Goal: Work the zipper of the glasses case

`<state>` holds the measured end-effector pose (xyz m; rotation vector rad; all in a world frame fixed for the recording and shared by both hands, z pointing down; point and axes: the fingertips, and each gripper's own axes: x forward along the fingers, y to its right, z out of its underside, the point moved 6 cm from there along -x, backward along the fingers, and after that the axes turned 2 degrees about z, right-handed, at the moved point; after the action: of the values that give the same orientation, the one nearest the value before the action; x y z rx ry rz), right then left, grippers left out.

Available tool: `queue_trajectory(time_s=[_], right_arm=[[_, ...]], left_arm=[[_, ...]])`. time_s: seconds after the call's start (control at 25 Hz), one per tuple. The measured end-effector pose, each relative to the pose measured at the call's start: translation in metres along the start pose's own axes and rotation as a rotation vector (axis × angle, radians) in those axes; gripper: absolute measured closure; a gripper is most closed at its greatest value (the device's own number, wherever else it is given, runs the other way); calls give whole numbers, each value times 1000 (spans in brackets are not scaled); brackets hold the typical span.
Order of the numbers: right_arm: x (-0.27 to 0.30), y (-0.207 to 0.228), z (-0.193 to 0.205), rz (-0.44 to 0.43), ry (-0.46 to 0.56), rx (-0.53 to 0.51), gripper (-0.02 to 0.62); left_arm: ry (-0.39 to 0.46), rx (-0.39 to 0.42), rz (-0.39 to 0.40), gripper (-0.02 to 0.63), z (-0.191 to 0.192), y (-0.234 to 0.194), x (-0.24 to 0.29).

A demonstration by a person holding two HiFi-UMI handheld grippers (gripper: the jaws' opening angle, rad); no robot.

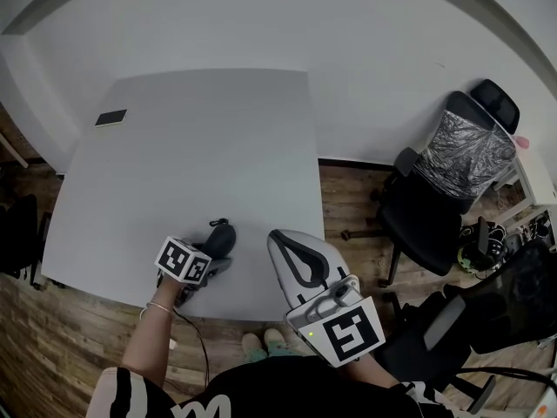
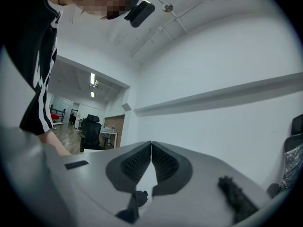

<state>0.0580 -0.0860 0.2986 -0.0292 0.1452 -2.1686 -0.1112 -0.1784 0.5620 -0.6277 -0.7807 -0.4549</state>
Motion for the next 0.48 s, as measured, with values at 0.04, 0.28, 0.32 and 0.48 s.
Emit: queue_trajectory(time_s=[0.04,0.28,0.32,0.48], right_arm=[[0,0,0,-1,2,0,588],[2,-2,0,-8,-2,-13,588],[2,-1,1,-10,-11,-25,588],[5,1,14,-14,-99,-179,588]], left_arm=[[8,-16,4,321,1,0,-1],[82,-121,104,327,0,9,-20],[137,-156,147,327,-5,13,-31],[419,-252,359,327,-41,40,-90]])
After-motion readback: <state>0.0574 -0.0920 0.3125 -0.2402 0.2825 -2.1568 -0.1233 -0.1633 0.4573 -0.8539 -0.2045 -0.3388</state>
